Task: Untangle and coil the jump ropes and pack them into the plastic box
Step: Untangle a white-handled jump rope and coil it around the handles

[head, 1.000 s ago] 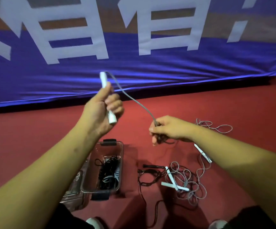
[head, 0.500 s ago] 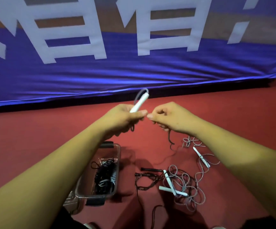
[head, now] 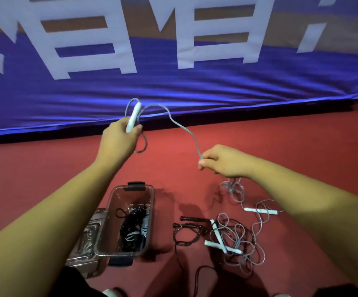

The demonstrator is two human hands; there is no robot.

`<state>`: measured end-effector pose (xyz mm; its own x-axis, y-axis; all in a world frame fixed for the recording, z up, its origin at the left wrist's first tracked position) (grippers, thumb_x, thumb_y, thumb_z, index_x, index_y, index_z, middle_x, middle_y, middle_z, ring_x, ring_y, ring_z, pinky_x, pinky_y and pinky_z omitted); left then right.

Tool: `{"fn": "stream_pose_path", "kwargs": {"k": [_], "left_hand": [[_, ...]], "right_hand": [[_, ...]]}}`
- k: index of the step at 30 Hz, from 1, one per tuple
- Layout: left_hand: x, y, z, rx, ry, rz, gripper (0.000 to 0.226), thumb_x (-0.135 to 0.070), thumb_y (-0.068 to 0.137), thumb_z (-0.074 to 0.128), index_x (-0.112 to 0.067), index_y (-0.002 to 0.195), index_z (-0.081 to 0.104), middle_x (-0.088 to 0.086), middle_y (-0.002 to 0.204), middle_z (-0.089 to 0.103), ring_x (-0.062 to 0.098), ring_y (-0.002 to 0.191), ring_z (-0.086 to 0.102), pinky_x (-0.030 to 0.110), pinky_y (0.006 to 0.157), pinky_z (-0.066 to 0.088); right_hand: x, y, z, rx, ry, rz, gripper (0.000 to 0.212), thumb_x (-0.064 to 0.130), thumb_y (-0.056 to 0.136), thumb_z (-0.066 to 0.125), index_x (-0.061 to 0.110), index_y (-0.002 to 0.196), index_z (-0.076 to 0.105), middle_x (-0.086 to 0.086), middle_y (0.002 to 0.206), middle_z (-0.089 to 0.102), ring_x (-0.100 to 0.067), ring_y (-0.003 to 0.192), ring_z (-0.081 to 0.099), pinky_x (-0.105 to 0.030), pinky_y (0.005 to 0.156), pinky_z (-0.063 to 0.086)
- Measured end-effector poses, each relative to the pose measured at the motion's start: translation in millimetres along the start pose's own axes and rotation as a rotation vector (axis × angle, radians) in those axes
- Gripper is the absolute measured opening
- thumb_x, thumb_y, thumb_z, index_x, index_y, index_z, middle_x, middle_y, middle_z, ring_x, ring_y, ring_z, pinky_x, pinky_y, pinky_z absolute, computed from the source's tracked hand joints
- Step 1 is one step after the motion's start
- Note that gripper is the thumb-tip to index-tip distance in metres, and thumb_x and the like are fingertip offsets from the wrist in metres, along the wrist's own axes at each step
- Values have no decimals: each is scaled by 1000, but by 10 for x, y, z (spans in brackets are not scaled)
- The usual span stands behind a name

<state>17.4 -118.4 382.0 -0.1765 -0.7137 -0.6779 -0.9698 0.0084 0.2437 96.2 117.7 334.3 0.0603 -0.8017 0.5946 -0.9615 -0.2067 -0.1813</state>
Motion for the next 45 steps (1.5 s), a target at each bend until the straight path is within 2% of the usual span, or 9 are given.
{"fn": "stream_pose_path", "kwargs": {"k": [4, 9, 15, 18, 24, 31, 35, 38, 45], "left_hand": [[-421, -156, 94, -69, 103, 169, 10, -16, 89, 56, -11, 83, 50, 8, 81, 55, 28, 75, 48, 32, 64, 28], [-265, -260, 315, 179, -232, -101, 20, -21, 91, 60, -2, 84, 61, 10, 57, 60, 25, 44, 56, 26, 39, 41], [-456, -544, 493, 615, -402, -45, 13, -20, 98, 58, -20, 110, 63, 11, 63, 64, 9, 31, 41, 14, 35, 24], [-417, -523, 492, 569, -234, -10, 14, -22, 97, 58, -18, 85, 63, 3, 59, 57, 10, 34, 38, 15, 36, 25], [-88, -77, 47, 55, -543, -257, 25, -15, 94, 55, -16, 70, 51, 4, 53, 42, 10, 30, 34, 15, 39, 26], [225, -58, 6, 214, 51, -128, 3, -15, 92, 58, -13, 92, 57, 13, 78, 69, 22, 57, 65, 24, 46, 40], [-210, -259, 123, 409, -393, -15, 6, -22, 99, 55, -19, 95, 57, 4, 83, 71, 11, 40, 51, 15, 36, 26], [-398, -475, 271, 659, -373, 50, 20, -32, 103, 49, -14, 99, 57, 5, 84, 74, 13, 43, 50, 15, 38, 24], [-265, -445, 395, 476, -516, -156, 26, -23, 95, 59, -19, 69, 56, 1, 49, 39, 12, 34, 29, 15, 39, 20]], "right_hand": [[160, 87, 101, 92, -149, 67, 28, 25, 97, 54, 7, 88, 74, 2, 54, 53, -10, 51, 49, -19, 48, 35], [78, 131, 2, -68, -247, 188, 33, 23, 99, 49, -6, 103, 64, -26, 105, 65, -35, 100, 61, -29, 73, 41], [478, -10, -120, -109, 76, -136, 24, 26, 95, 58, 12, 84, 73, 4, 55, 52, -4, 44, 42, -22, 50, 35], [485, -25, -234, -187, 224, -153, 26, 30, 92, 63, 17, 71, 68, -5, 55, 53, -13, 47, 43, -25, 48, 35], [-413, -7, 262, 107, 297, 143, 23, 17, 98, 54, 13, 75, 56, -11, 73, 66, -24, 75, 60, -28, 61, 38], [-190, 45, 252, 46, 275, 78, 17, 12, 97, 55, 5, 88, 68, -5, 59, 55, -15, 49, 52, -22, 53, 45], [536, 123, 145, -71, 165, -181, 17, 23, 94, 60, 13, 87, 71, 1, 55, 50, -6, 47, 41, -20, 48, 35], [695, 144, -37, -205, 154, -218, 24, 23, 94, 60, 10, 75, 66, -4, 58, 47, -7, 49, 35, -26, 49, 30], [581, 115, 113, -39, 245, -157, 21, 22, 93, 62, 4, 82, 63, -8, 58, 51, -10, 45, 44, -21, 46, 37]]}}
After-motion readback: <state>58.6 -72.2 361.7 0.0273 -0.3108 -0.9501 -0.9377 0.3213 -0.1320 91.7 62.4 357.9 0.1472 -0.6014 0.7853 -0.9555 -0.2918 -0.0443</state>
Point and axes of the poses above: each hand's wrist, its own y-axis towards the middle knuckle, its own z-axis out of the palm, x = y × z, the point moved 6 cm from there along y, towards the middle knuckle
